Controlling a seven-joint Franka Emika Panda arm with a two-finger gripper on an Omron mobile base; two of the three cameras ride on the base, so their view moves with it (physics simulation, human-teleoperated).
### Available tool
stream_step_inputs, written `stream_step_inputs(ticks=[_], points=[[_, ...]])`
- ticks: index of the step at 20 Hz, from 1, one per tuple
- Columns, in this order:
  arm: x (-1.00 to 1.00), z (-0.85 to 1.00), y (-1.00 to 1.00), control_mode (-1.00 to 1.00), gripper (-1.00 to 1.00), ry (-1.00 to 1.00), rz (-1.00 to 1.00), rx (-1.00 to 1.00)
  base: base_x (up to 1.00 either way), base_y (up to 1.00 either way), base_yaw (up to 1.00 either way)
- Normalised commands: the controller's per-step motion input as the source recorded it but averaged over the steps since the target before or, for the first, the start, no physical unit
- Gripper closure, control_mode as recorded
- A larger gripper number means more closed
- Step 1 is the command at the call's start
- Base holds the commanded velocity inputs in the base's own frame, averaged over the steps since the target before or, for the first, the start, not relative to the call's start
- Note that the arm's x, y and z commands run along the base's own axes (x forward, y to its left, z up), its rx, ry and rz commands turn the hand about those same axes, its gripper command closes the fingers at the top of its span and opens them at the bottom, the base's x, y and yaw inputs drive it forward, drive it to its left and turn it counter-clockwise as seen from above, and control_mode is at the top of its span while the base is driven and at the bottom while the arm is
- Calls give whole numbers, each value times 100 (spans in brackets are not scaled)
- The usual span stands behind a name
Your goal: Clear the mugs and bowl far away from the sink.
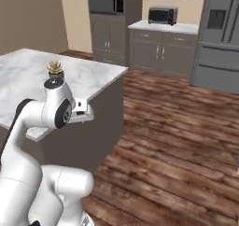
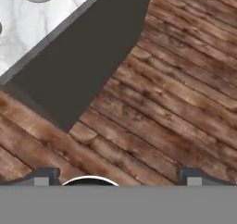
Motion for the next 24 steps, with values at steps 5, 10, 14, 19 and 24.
stream_step_inputs(ticks=[5, 10, 14, 19, 24], points=[[0, 0, 0, 100, -100, 0, 0, 0, -31, 0, -76], [0, 0, 0, 100, -100, 0, 0, 0, -33, -9, -72], [0, 0, 0, 100, -100, 0, 0, 0, -34, -12, -67], [0, 0, 0, 100, -100, 0, 0, 0, -26, -14, -65], [0, 0, 0, 100, -100, 0, 0, 0, 13, -6, -61]])
